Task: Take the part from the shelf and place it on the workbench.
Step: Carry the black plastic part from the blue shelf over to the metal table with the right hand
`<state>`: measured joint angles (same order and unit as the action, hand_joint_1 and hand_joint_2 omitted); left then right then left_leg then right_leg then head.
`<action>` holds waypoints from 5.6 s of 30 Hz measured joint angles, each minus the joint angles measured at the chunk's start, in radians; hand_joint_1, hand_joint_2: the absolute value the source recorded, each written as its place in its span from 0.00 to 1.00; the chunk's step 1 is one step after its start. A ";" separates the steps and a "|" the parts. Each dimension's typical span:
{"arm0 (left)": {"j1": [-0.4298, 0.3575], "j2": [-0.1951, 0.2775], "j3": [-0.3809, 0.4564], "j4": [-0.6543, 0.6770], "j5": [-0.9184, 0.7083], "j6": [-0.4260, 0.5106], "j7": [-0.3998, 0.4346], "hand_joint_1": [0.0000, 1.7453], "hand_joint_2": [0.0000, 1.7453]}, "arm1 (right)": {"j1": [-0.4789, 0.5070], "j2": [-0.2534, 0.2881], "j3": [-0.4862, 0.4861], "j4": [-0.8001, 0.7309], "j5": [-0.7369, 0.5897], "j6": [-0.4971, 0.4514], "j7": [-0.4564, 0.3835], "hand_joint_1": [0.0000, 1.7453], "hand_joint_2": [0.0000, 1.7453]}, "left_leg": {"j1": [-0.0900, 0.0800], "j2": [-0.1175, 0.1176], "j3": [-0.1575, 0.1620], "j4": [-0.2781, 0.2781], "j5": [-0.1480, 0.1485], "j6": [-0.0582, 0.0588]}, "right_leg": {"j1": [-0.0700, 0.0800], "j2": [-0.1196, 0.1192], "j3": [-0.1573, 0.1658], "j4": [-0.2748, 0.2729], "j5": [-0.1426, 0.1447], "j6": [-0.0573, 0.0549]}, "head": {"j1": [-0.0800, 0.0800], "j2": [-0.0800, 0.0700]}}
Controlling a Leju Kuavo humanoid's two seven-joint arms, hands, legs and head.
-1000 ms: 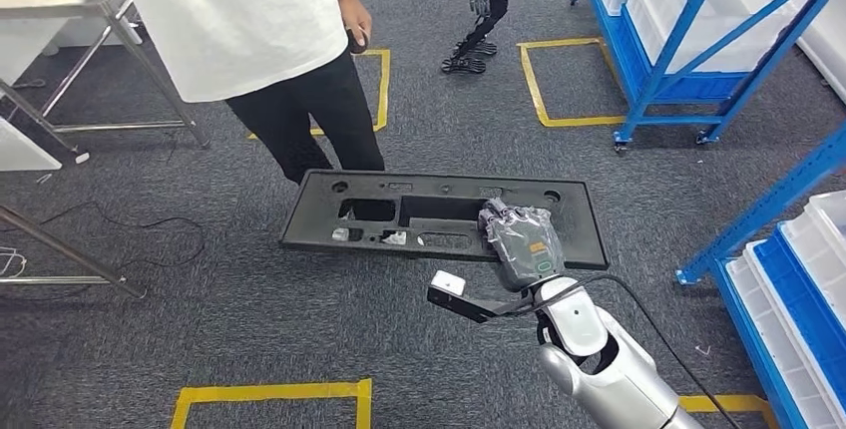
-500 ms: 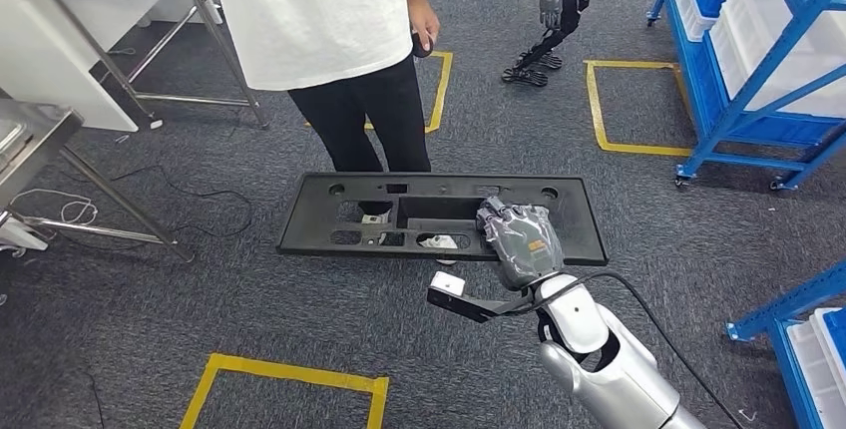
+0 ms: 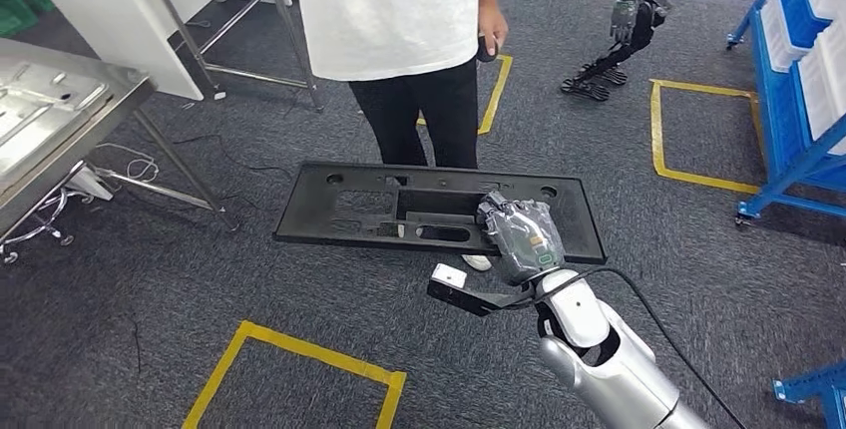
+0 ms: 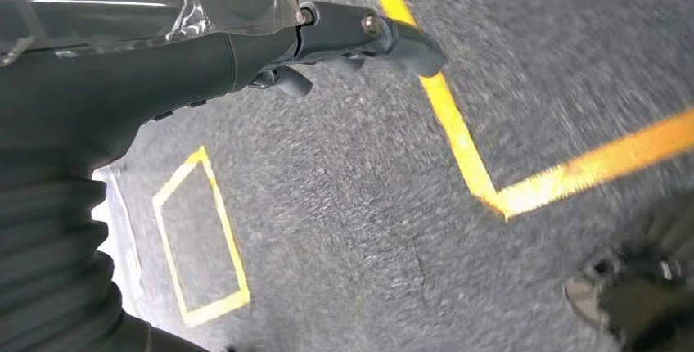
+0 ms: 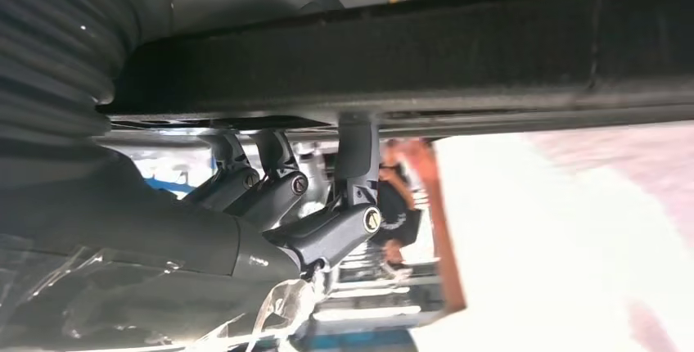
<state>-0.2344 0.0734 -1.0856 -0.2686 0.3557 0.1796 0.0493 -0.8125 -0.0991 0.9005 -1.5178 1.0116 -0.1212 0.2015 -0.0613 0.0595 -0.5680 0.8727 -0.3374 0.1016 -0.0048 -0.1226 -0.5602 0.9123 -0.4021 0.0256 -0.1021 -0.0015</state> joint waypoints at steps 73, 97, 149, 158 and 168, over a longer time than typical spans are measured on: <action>0.023 -0.001 0.081 -0.007 -0.086 -0.029 0.020 0.00 1.00 | -0.024 -0.011 0.020 0.003 0.035 0.103 0.008 1.00 1.00 | 0.042 -0.168 0.039 0.011 -0.029 -0.029 | -0.033 0.163 -0.025 0.062 -0.006 0.036 | -0.004 0.000; 0.023 0.007 0.082 -0.010 -0.098 -0.027 0.055 0.00 1.00 | -0.013 -0.009 0.017 -0.008 0.020 0.070 0.001 1.00 1.00 | 0.028 -0.056 0.062 -0.042 -0.006 0.006 | -0.022 0.112 -0.067 0.203 -0.118 0.027 | -0.004 0.000; 0.030 -0.012 0.131 -0.010 -0.104 -0.035 0.052 0.00 1.00 | -0.061 0.001 0.036 -0.010 0.026 0.089 -0.008 1.00 1.00 | 0.035 -0.070 -0.029 0.125 -0.062 -0.022 | -0.025 0.126 0.009 0.010 -0.005 0.005 | -0.005 0.000; 0.025 -0.013 0.131 -0.011 -0.105 -0.034 0.051 0.00 1.00 | -0.072 -0.003 0.035 -0.011 0.027 0.091 -0.010 1.00 1.00 | 0.033 -0.056 0.037 -0.007 -0.021 -0.016 | -0.016 0.127 -0.083 0.221 -0.129 0.023 | -0.005 0.000; 0.028 -0.013 0.131 -0.011 -0.114 -0.035 0.051 0.00 1.00 | -0.081 -0.012 0.039 -0.011 0.039 0.121 -0.007 1.00 1.00 | 0.046 -0.067 0.035 0.035 -0.060 -0.053 | -0.044 0.134 -0.019 0.040 -0.009 0.037 | -0.005 0.000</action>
<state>-0.2068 0.0599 -0.9542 -0.2794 0.2414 0.1444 0.1003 -0.8935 -0.1107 0.9399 -1.5290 1.0502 0.0002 0.1943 -0.0157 -0.0070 -0.5327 0.9080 -0.3979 0.0485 -0.0490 0.0117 -0.5790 0.9523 -0.4109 0.0622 -0.1072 -0.0017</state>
